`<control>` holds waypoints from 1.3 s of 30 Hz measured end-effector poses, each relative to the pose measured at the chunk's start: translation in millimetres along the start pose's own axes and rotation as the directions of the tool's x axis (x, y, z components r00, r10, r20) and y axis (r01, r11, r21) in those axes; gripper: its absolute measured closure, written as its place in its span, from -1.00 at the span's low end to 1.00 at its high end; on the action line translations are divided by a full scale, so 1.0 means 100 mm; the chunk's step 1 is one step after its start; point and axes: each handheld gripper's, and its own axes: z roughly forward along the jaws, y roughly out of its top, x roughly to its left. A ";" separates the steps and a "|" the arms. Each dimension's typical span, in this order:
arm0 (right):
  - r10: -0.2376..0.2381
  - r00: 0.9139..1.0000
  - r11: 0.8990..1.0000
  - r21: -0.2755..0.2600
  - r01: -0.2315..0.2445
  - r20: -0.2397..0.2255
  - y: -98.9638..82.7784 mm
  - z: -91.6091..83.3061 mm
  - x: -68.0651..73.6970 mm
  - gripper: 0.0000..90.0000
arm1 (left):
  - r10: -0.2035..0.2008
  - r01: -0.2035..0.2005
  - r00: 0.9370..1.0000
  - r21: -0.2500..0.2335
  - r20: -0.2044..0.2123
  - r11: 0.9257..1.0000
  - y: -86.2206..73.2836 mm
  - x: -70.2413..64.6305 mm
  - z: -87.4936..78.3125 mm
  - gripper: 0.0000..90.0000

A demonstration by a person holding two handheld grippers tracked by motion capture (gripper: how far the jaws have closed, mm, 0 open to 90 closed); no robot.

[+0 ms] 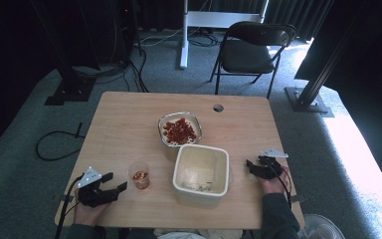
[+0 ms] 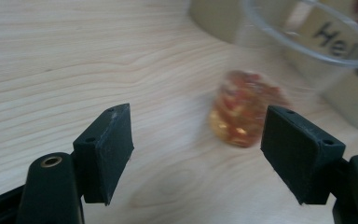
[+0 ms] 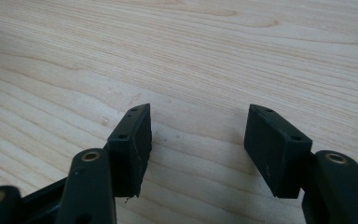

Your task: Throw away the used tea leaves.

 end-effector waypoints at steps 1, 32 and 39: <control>0.000 1.000 1.000 0.000 0.000 0.000 0.00 0.00 0.00 -0.10 | 0.013 -0.013 0.999 -0.006 0.042 1.000 0.00 -0.07 0.02 -0.43; -0.005 1.000 1.000 0.002 0.005 -0.004 0.00 0.00 0.00 -0.10 | 0.183 -0.181 0.982 -0.054 0.037 0.982 0.34 -0.33 0.48 -0.33; -0.005 1.000 1.000 0.001 0.005 -0.005 0.00 0.00 0.00 -0.11 | 0.147 -0.149 0.989 -0.109 -0.030 0.983 0.47 -0.20 0.38 -0.28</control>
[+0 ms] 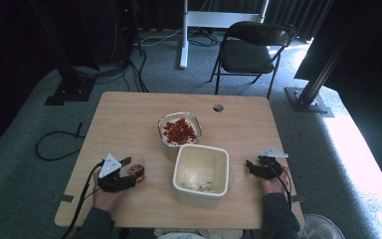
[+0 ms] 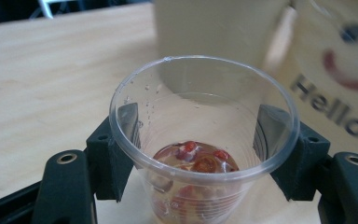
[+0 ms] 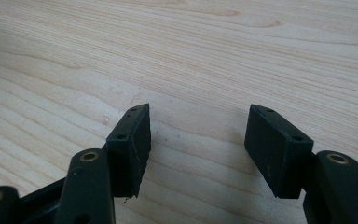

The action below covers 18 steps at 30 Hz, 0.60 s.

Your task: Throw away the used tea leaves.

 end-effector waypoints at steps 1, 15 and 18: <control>0.000 1.000 1.000 0.000 0.000 0.000 0.00 0.00 0.00 -0.11 | -0.001 0.001 1.000 -0.008 -0.016 1.000 0.03 0.04 0.00 -0.27; -0.001 1.000 1.000 -0.002 0.001 -0.002 0.00 0.00 0.00 -0.12 | 0.038 -0.041 0.996 -0.036 -0.084 0.999 0.41 0.34 0.18 -0.23; -0.001 1.000 1.000 -0.002 0.001 -0.002 0.00 0.00 0.00 -0.12 | 0.032 -0.036 0.996 -0.045 -0.078 0.998 0.46 0.38 0.21 -0.23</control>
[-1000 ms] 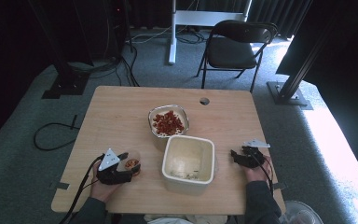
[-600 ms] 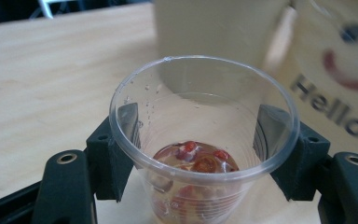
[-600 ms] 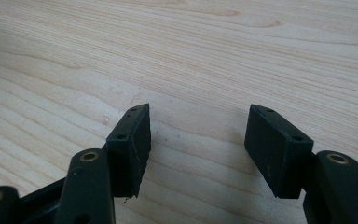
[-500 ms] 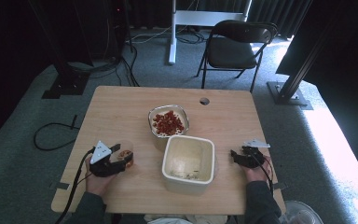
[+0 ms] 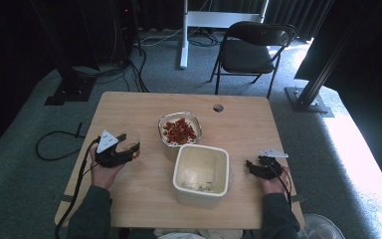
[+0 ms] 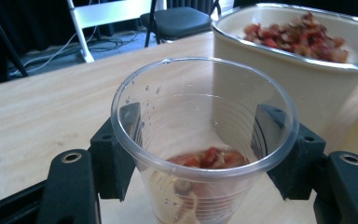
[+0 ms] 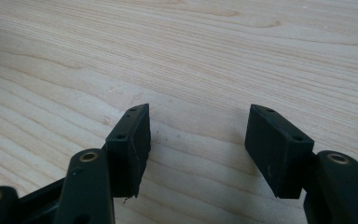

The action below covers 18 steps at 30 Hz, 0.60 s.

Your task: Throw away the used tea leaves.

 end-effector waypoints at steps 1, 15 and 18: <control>-0.001 1.000 1.000 -0.001 0.001 0.000 0.00 0.00 0.00 -0.12 | 0.004 -0.004 1.000 0.005 -0.009 1.000 0.03 0.04 0.03 -0.23; 0.000 1.000 1.000 0.000 0.000 -0.001 0.00 0.00 0.00 -0.12 | -0.036 0.035 0.998 -0.020 -0.054 0.999 0.07 0.26 0.12 -0.22; 0.001 1.000 1.000 -0.001 -0.001 0.000 0.00 0.00 0.00 -0.12 | -0.013 0.012 0.999 -0.027 -0.041 1.000 0.09 0.22 0.10 -0.22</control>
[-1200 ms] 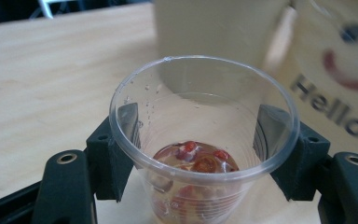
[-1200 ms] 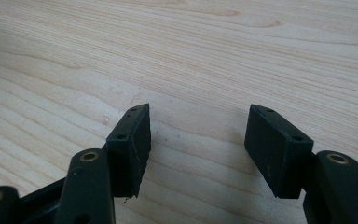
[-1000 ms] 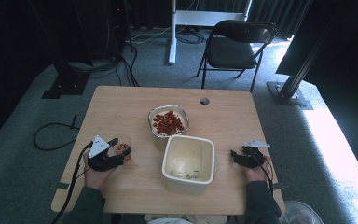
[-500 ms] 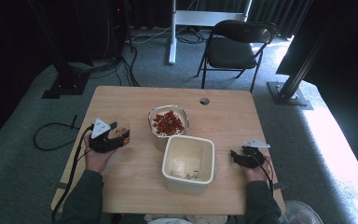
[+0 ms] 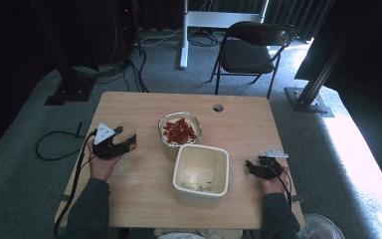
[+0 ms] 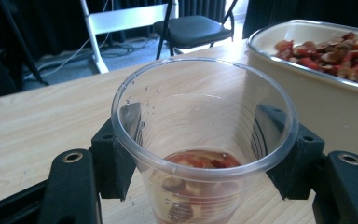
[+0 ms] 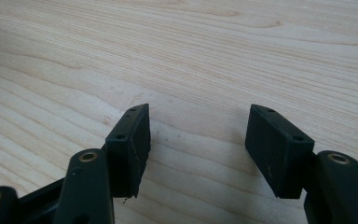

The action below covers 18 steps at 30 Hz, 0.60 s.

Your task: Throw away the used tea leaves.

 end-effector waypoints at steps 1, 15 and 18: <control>0.000 1.000 1.000 0.000 0.000 0.000 0.00 0.00 0.00 -0.12 | 0.000 0.000 1.000 0.000 0.000 1.000 0.00 0.00 0.00 -0.22; 0.000 1.000 1.000 0.000 0.000 0.000 0.00 0.00 0.00 -0.12 | 0.020 -0.020 1.000 0.006 0.013 1.000 0.08 -0.02 -0.04 -0.22; 0.000 1.000 1.000 0.000 0.000 0.000 0.00 0.00 0.00 -0.12 | 0.004 -0.004 1.000 0.005 0.028 1.000 0.07 -0.03 -0.06 -0.22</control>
